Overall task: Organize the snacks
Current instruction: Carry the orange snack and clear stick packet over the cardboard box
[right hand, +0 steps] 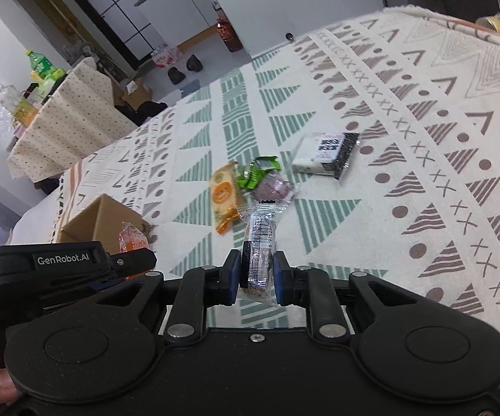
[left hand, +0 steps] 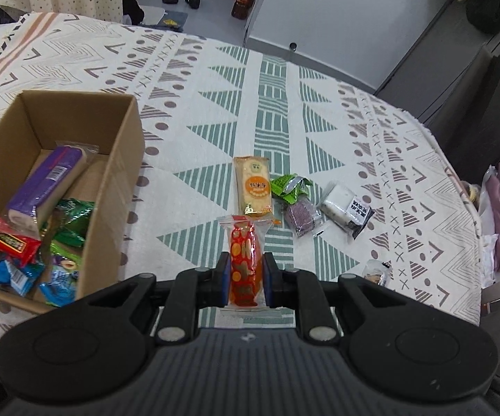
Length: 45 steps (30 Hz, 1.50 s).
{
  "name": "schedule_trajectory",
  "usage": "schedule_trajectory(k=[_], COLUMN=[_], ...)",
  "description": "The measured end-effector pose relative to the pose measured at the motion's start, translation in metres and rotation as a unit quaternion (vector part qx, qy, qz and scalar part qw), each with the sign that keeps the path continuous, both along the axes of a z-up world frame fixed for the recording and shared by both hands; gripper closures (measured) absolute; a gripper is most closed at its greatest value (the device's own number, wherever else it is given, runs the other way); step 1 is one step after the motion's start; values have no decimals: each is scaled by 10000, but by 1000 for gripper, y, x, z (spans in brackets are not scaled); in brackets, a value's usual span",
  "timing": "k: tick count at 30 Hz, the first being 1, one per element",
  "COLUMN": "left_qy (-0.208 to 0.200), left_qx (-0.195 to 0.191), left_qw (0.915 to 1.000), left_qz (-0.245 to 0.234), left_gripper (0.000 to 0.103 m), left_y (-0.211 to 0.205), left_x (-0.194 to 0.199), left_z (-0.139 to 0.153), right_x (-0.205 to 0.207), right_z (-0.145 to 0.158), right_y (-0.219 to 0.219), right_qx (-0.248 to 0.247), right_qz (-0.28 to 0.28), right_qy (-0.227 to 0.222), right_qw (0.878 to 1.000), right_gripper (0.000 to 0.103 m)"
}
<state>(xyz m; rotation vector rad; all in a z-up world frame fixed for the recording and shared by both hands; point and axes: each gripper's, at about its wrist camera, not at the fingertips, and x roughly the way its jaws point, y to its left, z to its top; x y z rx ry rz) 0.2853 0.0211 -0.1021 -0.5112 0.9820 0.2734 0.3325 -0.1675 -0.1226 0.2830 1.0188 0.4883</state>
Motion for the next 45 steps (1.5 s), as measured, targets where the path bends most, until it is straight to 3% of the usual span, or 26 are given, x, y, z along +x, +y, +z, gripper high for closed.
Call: schedule_trajectory(k=[23, 45], left_qy=[-385, -512], left_qx=[-7, -84], left_qw=[9984, 9917], left_qz=[408, 1177], left_gripper=[86, 86], left_y=[52, 145], left_x=[-46, -67], left_z=[28, 30], right_x=[-26, -30], right_z=[33, 44], right_y=[52, 141], right_qx=[40, -31], right_qz=[386, 1022], right_qy=[-464, -583], right_qw=[9982, 9931], right_gripper=[83, 83])
